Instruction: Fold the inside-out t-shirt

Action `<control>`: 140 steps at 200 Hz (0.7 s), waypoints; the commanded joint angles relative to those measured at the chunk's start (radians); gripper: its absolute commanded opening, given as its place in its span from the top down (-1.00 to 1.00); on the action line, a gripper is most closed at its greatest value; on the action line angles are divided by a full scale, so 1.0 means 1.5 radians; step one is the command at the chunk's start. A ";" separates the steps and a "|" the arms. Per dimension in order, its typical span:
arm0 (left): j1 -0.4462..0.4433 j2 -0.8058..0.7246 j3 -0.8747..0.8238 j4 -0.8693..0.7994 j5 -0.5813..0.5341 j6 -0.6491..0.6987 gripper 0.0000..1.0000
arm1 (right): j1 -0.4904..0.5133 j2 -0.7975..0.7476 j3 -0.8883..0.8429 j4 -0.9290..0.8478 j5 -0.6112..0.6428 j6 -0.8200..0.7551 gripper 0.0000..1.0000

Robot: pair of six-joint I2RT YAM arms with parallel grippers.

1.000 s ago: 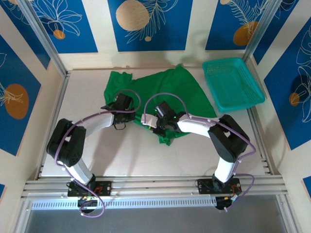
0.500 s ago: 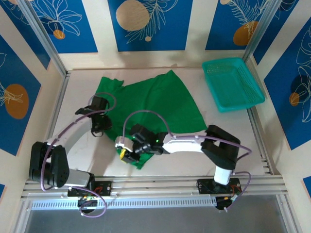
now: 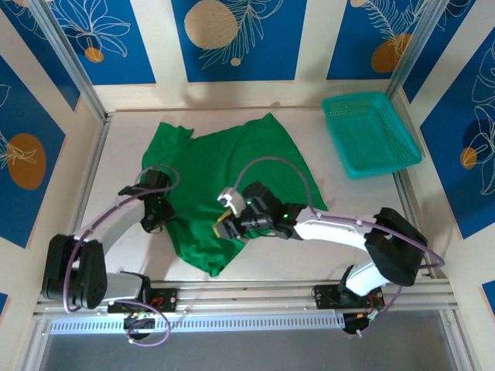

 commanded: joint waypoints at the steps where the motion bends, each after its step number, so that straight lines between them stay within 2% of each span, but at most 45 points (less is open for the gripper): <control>1: -0.022 0.026 -0.021 0.029 0.014 -0.035 0.11 | -0.084 -0.019 -0.058 -0.126 0.111 0.152 0.19; 18: -0.019 0.053 -0.031 0.034 0.005 -0.053 0.12 | -0.152 -0.017 -0.093 -0.125 0.130 0.203 0.21; 33: -0.017 0.066 -0.026 0.000 -0.079 -0.095 0.08 | -0.211 -0.008 -0.138 -0.080 0.114 0.249 0.23; 41: -0.013 0.064 -0.031 0.004 -0.100 -0.107 0.06 | -0.244 -0.001 -0.155 -0.063 0.101 0.275 0.25; 70: 0.013 0.108 -0.018 0.068 -0.082 -0.075 0.04 | -0.336 -0.011 -0.218 -0.056 0.099 0.337 0.38; 100: 0.026 0.244 0.117 0.088 0.013 0.090 0.01 | -0.361 -0.107 -0.305 -0.066 0.113 0.408 0.39; 109: 0.026 0.284 0.170 0.087 0.039 0.134 -0.03 | -0.354 -0.150 -0.328 -0.086 0.125 0.458 0.39; 121: 0.026 0.331 0.234 0.075 0.026 0.170 -0.05 | -0.331 -0.216 -0.357 -0.109 0.143 0.516 0.39; 140: 0.030 0.396 0.338 -0.005 -0.042 0.196 -0.03 | -0.291 -0.328 -0.351 -0.204 0.200 0.554 0.38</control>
